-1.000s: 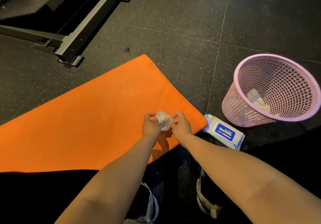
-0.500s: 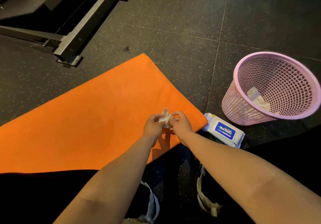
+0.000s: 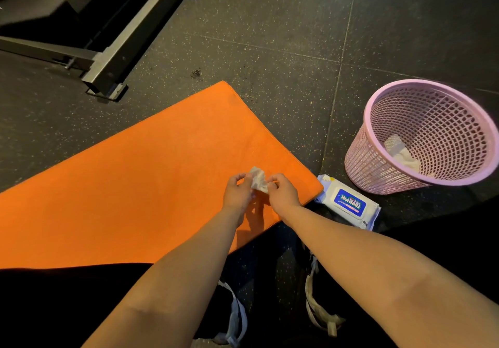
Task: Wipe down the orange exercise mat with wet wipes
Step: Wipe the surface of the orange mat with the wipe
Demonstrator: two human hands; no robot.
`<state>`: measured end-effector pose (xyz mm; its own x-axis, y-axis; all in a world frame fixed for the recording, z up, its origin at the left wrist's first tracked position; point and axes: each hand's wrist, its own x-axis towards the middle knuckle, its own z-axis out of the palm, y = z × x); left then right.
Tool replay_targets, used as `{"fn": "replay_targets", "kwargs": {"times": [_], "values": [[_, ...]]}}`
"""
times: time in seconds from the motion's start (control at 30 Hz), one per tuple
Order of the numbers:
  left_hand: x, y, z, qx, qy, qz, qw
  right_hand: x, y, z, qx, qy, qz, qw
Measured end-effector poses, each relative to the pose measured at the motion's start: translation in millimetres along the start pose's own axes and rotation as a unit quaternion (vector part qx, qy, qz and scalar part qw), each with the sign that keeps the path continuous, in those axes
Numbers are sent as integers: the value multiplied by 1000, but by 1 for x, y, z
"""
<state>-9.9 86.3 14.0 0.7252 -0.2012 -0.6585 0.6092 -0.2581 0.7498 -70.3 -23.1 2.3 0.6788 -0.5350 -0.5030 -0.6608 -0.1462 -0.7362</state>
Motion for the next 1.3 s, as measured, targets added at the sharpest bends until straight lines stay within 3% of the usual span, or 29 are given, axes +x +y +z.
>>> {"fn": "replay_targets", "kwargs": {"times": [0.13,0.23,0.47,0.6,0.83,1.3], "values": [[5,-4,-1,36,29,13,999,1,5,3,-1,-24,-7,1000],[9,-3,-3,3,61,-10,998,0,3,3,-7,-16,-2,1000],[10,-4,-1,-29,24,6,999,2,-5,6,21,-54,9,998],[7,-3,2,-34,11,-8,999,8,-6,2,-29,-3,-12,999],[12,-12,0,26,62,2,998,7,-8,-5,-51,29,-5,998],[3,-6,0,29,58,34,997,11,-14,1,69,14,78,994]]}}
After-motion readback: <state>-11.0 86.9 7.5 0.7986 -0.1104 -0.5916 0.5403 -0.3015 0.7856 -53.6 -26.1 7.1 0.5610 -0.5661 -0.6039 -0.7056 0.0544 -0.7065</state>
